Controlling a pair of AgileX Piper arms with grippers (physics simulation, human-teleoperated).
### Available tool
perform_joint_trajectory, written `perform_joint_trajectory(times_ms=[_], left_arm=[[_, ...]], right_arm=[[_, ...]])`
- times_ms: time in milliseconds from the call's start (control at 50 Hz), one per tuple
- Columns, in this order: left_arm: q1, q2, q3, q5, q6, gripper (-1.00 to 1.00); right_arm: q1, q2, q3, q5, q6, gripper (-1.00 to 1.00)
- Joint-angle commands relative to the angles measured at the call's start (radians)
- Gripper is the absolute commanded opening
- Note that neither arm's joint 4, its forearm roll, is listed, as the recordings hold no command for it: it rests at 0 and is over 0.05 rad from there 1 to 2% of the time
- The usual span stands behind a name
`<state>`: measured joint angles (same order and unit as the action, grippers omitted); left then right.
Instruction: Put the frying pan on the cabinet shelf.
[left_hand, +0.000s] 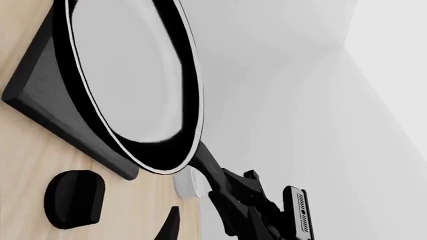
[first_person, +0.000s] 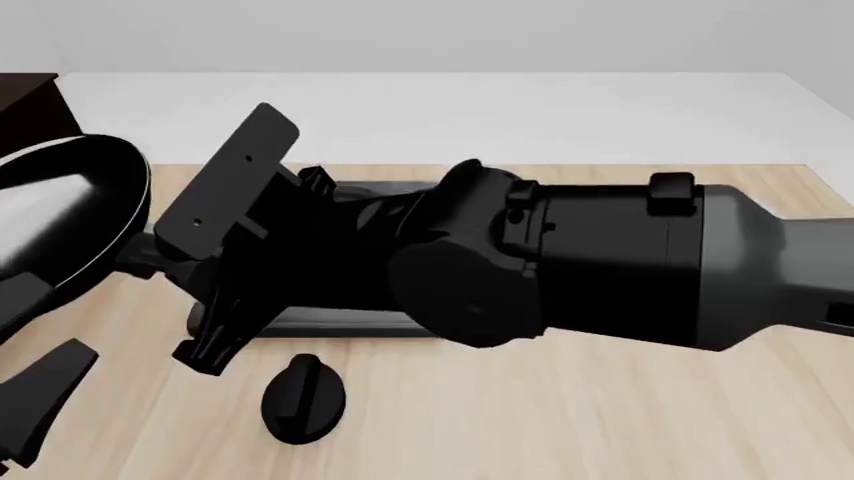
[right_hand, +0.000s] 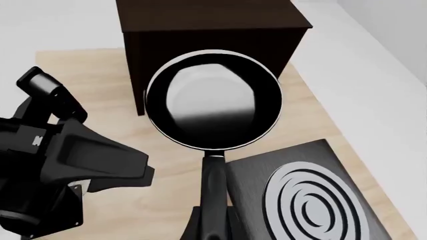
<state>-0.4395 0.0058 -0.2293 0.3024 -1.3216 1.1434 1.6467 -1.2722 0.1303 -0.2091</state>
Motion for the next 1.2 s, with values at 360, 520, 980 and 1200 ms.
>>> perform_joint_trajectory(times_ms=[360, 520, 980, 1200], left_arm=[[0.004, 0.006, 0.019, -0.015, -0.004, 1.00], [-0.001, 0.002, 0.030, -0.026, -0.024, 1.00], [0.000, 0.008, 0.042, -0.030, -0.016, 1.00], [-0.006, 0.010, 0.044, -0.035, -0.016, 1.00]], right_arm=[[0.025, -0.060, 0.036, -0.049, 0.021, -1.00], [0.038, -0.052, 0.033, -0.053, 0.027, -1.00], [0.082, -0.030, 0.015, -0.050, 0.052, -1.00], [0.109, -0.013, 0.003, -0.048, 0.049, -1.00]])
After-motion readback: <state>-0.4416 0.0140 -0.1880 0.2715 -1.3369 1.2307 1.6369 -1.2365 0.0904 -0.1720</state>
